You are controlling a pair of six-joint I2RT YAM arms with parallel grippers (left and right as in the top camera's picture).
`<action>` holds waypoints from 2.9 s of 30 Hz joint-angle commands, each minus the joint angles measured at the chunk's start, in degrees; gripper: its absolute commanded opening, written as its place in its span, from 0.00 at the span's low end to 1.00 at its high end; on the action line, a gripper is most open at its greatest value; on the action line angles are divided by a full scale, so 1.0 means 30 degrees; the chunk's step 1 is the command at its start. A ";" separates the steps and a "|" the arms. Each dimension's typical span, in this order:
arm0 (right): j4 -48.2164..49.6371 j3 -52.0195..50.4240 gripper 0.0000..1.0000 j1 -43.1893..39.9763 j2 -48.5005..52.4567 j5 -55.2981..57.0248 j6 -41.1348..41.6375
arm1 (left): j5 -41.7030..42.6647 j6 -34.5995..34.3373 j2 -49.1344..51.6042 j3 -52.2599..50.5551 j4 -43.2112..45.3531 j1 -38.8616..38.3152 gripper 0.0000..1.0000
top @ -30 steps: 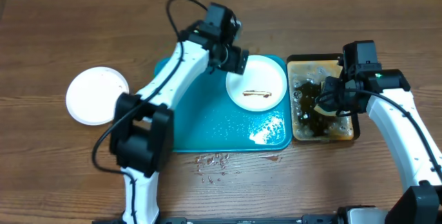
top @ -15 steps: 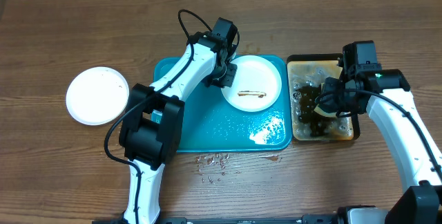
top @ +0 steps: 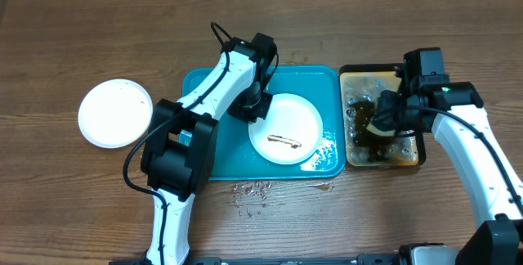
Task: Clean dirty plates on tray and stack at the side
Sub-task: 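Carry the sponge from the pan to the white plate with the right gripper, then scrub the white plate with the sponge while left gripper holds it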
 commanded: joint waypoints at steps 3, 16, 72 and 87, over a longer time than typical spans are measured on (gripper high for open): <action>0.0838 0.0313 0.04 0.1297 -0.0087 -0.3971 -0.0903 | 0.0197 -0.0342 0.0087 0.0015 0.0182 0.0066 0.21; 0.4495 -0.0430 0.04 0.6484 0.1122 -0.4211 0.4029 | 0.1188 -0.0350 0.0102 0.0000 0.0306 0.0066 0.04; 0.5836 -0.0444 0.04 1.0724 0.8276 0.1377 0.9952 | 0.1734 -0.2645 0.0102 -0.2637 0.2135 0.0189 0.04; 0.4860 -0.0423 0.04 0.8400 0.8269 0.2419 0.9173 | 0.1443 -0.2645 0.0102 -0.2739 0.1428 0.1494 0.04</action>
